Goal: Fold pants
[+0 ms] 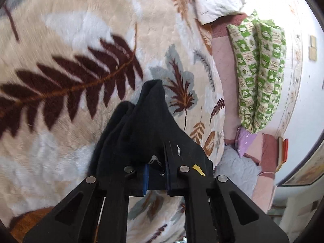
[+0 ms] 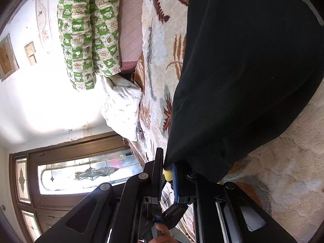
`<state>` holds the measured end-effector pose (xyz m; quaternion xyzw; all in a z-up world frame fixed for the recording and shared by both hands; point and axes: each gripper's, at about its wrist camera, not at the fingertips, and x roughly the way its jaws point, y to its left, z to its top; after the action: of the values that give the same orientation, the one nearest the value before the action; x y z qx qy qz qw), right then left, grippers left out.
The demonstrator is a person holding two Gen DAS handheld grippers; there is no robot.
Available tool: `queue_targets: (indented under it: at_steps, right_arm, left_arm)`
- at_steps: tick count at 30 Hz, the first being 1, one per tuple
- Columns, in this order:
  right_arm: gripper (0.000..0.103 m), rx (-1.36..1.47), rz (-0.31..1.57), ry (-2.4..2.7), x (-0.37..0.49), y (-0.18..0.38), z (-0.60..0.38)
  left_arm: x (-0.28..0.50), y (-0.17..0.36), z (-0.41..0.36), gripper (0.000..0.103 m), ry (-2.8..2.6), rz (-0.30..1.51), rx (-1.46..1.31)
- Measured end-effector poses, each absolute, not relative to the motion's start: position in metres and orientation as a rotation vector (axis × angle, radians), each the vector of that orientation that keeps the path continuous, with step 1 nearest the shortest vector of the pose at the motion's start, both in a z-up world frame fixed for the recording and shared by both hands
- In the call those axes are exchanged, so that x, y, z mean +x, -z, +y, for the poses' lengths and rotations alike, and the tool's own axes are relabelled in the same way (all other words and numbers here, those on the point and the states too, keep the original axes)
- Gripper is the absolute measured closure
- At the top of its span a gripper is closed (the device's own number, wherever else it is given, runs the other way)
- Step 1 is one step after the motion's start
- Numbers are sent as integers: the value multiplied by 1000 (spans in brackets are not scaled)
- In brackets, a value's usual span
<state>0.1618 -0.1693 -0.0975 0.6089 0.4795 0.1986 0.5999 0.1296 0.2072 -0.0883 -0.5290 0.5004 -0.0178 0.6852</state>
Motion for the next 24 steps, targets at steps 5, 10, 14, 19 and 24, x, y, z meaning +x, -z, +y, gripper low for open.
queue_targets:
  at_steps: [5,10,14,19,24]
  right_arm:
    - [95,1326,1140,-470,150,104,-175]
    - [95,1307,1192,-411,137,131,-181]
    - [96,1259,1193,-406,134,128,-184]
    - [96,1233,1156,-425,137,114,-187]
    - [95,1154,1172,-449,133,105,-189]
  left_arm:
    - [114,88,213,93,-20,1138,-1069]
    - [108,97,209,93,-22,1175,-1027]
    - [107,90,205,93,-29,1173,-988]
    - [97,85,208,95,-33,1155,-1015]
    - [91,89,212,95,-76,1177,-968]
